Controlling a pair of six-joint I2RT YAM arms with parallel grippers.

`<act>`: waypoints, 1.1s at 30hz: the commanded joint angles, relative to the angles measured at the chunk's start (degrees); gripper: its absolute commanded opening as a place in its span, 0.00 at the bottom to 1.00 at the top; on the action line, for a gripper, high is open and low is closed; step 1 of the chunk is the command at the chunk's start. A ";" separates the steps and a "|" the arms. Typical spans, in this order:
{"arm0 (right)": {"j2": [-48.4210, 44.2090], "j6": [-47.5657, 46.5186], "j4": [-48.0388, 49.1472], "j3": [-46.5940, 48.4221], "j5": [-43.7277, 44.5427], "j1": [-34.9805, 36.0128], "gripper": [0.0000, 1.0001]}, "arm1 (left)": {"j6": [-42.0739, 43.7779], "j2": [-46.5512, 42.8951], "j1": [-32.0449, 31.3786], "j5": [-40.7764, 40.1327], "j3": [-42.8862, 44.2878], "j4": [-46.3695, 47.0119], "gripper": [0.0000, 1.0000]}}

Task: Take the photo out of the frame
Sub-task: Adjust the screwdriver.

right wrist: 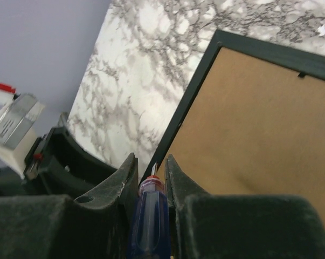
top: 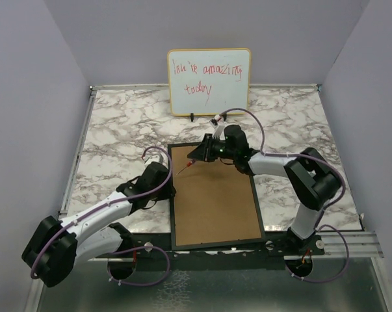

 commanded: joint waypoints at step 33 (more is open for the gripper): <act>-60.80 6.04 -10.11 -31.37 -15.32 0.25 0.01 | -8.43 -11.39 -3.42 39.96 -1.50 32.44 0.92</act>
